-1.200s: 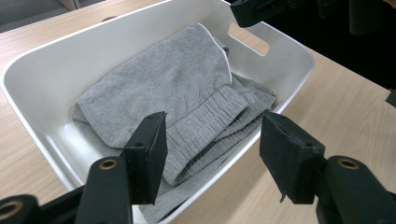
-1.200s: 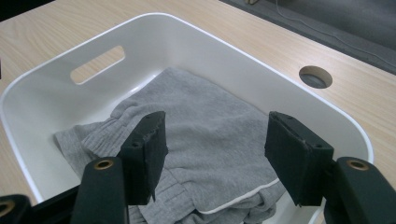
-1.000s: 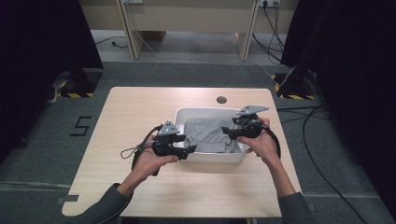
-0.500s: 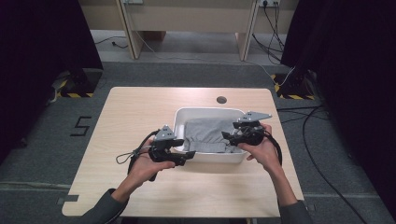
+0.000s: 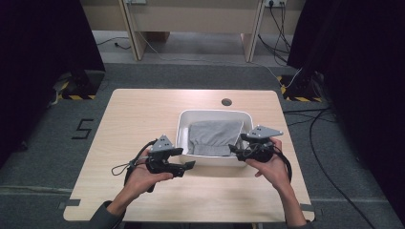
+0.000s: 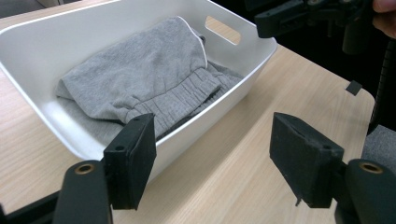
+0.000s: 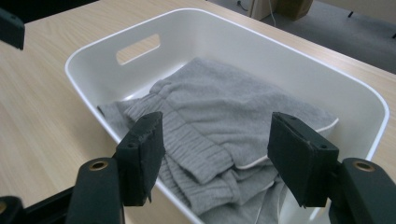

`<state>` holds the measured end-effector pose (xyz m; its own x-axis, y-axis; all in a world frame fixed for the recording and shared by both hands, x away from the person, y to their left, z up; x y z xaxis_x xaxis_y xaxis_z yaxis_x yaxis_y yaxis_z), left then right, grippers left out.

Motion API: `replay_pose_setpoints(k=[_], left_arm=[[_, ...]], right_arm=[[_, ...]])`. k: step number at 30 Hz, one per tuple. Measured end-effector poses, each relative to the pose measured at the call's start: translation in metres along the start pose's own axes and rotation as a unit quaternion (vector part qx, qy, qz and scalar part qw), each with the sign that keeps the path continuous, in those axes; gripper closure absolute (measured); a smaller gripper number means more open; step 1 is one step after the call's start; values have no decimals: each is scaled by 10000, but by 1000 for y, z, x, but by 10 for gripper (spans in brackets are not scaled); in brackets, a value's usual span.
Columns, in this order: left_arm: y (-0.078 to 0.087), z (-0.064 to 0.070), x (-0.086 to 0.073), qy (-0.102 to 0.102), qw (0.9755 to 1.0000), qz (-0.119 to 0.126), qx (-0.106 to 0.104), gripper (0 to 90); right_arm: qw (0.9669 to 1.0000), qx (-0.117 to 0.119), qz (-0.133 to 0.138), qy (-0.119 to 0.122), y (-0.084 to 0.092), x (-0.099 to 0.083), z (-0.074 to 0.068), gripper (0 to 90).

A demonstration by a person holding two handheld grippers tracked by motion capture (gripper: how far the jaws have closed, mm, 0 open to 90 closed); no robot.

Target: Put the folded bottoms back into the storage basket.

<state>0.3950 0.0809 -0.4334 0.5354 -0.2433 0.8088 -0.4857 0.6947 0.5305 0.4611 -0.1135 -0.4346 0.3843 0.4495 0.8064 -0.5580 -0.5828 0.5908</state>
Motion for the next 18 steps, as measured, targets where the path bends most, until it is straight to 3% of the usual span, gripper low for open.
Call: replay_pose_setpoints(k=[5, 18], left_arm=[[7, -3, -13, -16, 9999, -9, 115, 310], [23, -16, -46, 141, 9993, -10, 343, 308]], right_arm=[[10000, 41, 88, 4, 12, -12, -11, 363], [9998, -116, 134, -51, 40, -49, -23, 358]])
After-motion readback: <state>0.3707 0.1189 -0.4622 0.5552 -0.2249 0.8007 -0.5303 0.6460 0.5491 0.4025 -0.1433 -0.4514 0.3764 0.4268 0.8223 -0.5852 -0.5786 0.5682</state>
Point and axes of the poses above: each handheld gripper's, and its own axes: y roughly backward along the jaws, x roughly out of its top, z roughly to its right, the point moved 10 cm from there along -y, roughly forward along the jaws, and after that the axes turned 2 degrees about y, right-handed, at the moved point
